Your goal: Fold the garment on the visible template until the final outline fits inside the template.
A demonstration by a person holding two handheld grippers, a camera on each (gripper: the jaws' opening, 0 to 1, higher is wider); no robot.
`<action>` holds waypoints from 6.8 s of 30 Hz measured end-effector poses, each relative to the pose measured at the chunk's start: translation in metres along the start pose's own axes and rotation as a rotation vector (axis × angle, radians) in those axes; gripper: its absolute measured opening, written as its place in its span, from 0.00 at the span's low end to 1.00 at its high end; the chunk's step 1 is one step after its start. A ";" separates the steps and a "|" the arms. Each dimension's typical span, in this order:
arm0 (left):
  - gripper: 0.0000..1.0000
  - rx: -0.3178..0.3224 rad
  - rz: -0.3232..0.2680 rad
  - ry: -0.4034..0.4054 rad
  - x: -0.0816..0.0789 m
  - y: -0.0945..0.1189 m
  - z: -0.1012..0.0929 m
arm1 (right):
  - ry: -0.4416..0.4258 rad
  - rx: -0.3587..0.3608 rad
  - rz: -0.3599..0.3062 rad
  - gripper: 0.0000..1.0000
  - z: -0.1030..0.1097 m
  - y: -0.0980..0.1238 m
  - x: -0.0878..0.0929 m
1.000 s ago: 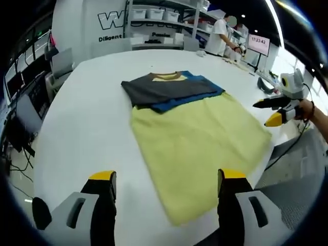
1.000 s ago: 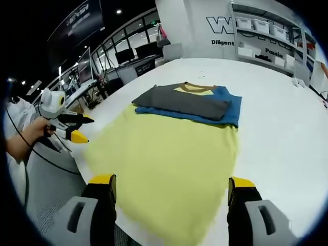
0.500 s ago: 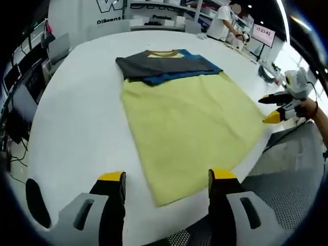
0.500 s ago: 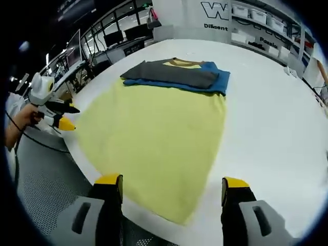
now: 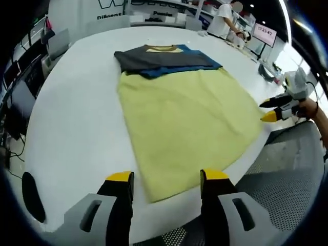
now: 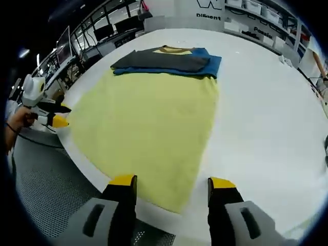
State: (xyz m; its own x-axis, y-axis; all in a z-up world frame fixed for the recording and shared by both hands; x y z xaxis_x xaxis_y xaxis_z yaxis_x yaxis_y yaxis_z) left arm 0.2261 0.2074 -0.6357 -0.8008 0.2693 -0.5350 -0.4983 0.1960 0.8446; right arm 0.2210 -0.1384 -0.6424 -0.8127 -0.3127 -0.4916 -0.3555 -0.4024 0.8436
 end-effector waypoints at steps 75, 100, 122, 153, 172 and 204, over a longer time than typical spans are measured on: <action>0.02 -0.031 0.313 -0.169 0.051 0.028 -0.018 | 0.053 0.015 0.329 0.00 0.021 0.026 0.033; 0.01 0.008 0.041 0.116 -0.024 0.052 0.011 | 0.012 -0.019 0.059 0.00 0.020 0.057 -0.041; 0.01 -0.032 -0.160 0.204 -0.123 0.058 0.044 | 0.096 0.062 -0.141 0.00 -0.001 0.074 -0.136; 0.01 -0.098 -0.286 0.297 -0.218 0.010 0.084 | -0.035 0.081 -0.362 0.00 -0.049 0.049 -0.229; 0.01 -0.122 -0.184 0.299 -0.243 -0.062 0.112 | -0.089 0.137 -0.298 0.00 -0.084 -0.008 -0.266; 0.04 -0.139 -0.157 0.210 -0.233 -0.131 0.118 | -0.129 0.089 -0.279 0.00 -0.119 -0.085 -0.249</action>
State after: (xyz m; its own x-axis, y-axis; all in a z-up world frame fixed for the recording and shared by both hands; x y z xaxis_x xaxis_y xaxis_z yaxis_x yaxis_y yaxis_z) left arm 0.5168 0.2308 -0.6241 -0.7545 0.0423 -0.6550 -0.6505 0.0848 0.7548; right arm 0.5087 -0.1286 -0.6171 -0.7281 -0.0870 -0.6799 -0.6069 -0.3790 0.6985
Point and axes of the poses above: the point that each gripper's makers call its tool centre point, and the gripper's own axes: y roughly backward along the fingers, z roughly to its left, x roughly out of its underside, the point moved 4 cm from there along y, roughly backward along the fingers, and after that the axes turned 9 degrees about -x, right-handed, at the moved point
